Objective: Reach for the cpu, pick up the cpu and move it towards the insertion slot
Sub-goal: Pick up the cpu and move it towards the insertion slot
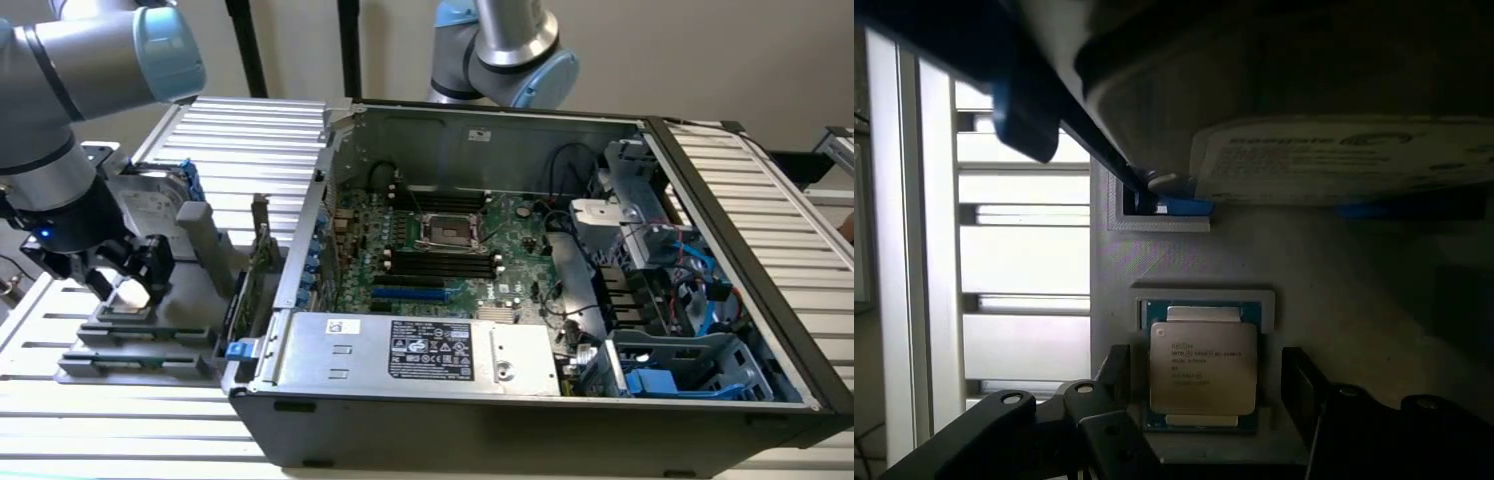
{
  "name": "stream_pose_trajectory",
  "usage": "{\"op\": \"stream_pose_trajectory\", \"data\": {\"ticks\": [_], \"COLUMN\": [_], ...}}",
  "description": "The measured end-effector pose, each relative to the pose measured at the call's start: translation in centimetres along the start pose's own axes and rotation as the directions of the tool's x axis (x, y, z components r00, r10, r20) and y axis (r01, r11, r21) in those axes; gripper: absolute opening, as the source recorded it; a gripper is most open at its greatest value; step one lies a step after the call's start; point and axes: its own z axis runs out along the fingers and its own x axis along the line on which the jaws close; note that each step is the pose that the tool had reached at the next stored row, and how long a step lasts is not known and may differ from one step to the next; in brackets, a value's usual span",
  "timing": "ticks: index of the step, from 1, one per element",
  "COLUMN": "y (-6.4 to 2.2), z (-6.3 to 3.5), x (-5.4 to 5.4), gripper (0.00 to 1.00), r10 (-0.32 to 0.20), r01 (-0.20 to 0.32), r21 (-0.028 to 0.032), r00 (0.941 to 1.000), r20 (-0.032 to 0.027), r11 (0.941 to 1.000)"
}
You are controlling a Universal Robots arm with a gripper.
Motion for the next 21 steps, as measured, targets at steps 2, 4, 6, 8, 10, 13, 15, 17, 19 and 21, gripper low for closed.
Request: {"op": "stream_pose_trajectory", "data": {"ticks": [2,4,6,8,10,13,15,17,19,21], "y": [0.01,0.03,0.04,0.05,0.06,0.07,0.08,0.09,0.13,0.19], "z": [0.01,0.03,0.04,0.02,0.03,0.02,0.02,0.01,0.03,0.06], "x": [0.0,0.0,0.0,0.0,0.0,0.01,0.03,0.05,0.09,0.12], "gripper": [0.62,0.62,0.62,0.62,0.62,0.62,0.62,0.62,0.62,0.62], "r10": [0.0,0.0,0.0,0.0,0.0,0.0,0.0,0.0,0.0,0.0], "r01": [0.0,0.0,0.0,0.0,0.0,0.0,0.0,0.0,0.0,0.0], "r21": [0.0017,0.0033,0.0043,0.0051,0.0057,0.0071,0.0081,0.0093,0.0101,0.0109], "r00": [1.0,1.0,1.0,1.0,1.0,1.0,1.0,1.0,1.0,1.0], "r20": [0.0,0.0003,0.0002,-0.0002,-0.0005,-0.0007,-0.0007,-0.0009,-0.0006,-0.0004], "r11": [1.0,1.0,1.0,1.0,1.0,1.0,1.0,1.0,0.9999,0.9999]}}
